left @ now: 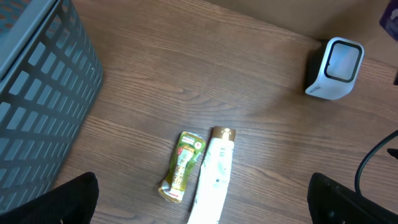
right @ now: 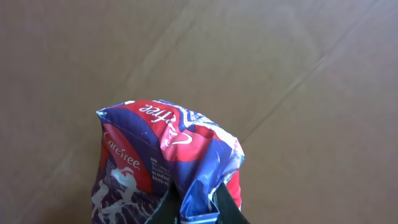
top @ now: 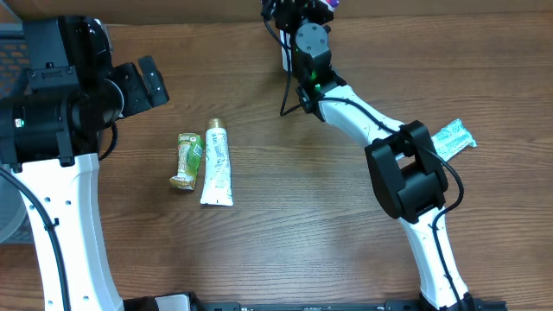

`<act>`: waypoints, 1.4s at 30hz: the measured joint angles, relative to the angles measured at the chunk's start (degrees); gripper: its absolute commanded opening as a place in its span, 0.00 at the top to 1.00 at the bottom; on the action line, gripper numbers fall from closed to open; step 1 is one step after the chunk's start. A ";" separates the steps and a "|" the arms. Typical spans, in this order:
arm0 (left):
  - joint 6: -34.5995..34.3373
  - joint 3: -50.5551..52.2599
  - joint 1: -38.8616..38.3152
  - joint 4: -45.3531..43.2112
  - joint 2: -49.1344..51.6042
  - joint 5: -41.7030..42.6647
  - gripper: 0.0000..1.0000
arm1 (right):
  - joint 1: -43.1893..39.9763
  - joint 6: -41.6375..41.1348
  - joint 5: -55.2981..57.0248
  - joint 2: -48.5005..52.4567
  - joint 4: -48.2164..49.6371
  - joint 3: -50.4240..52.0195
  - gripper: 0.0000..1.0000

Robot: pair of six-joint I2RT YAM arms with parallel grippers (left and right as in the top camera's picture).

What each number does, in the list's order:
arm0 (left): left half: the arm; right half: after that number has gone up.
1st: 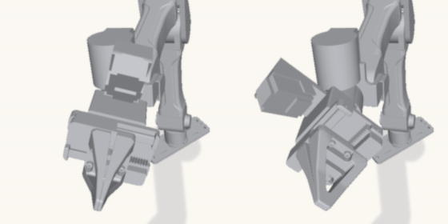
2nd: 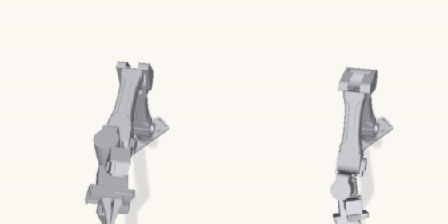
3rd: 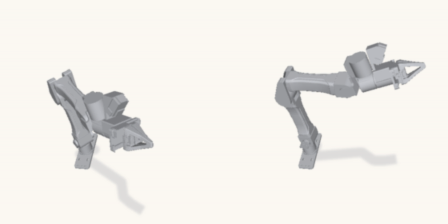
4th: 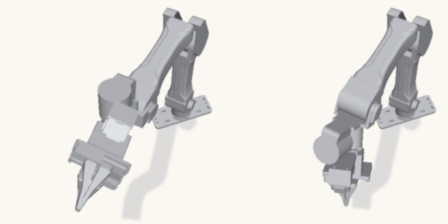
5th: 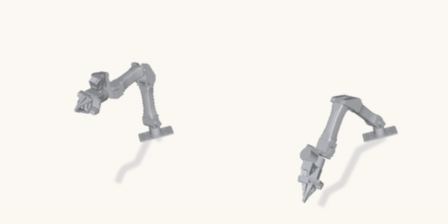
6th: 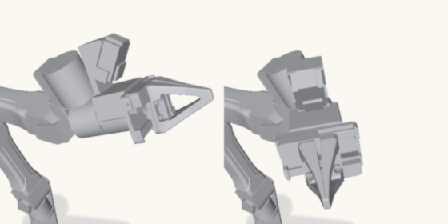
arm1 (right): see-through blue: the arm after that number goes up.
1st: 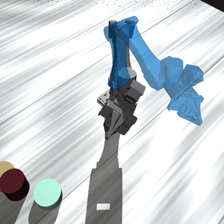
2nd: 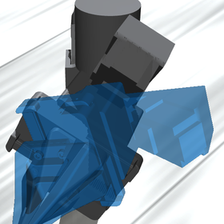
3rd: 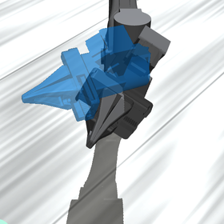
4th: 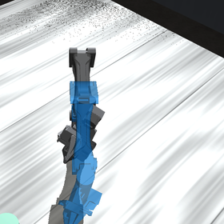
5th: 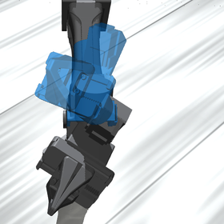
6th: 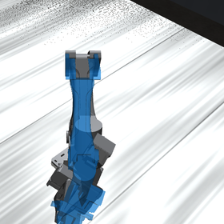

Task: Scan the item barcode
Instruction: 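Hold the purple pack's barcode up to the white scanner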

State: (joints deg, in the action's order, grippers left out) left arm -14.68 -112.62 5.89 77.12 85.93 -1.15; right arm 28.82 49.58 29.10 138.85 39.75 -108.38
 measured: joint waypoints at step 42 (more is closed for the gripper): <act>0.00 0.00 0.00 0.00 0.00 0.00 0.00 | 2.16 -7.45 6.10 2.47 -4.28 -0.07 0.96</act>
State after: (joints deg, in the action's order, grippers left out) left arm -14.68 -112.62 5.89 77.12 85.93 -1.15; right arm 30.98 42.13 35.20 141.32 35.46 -108.44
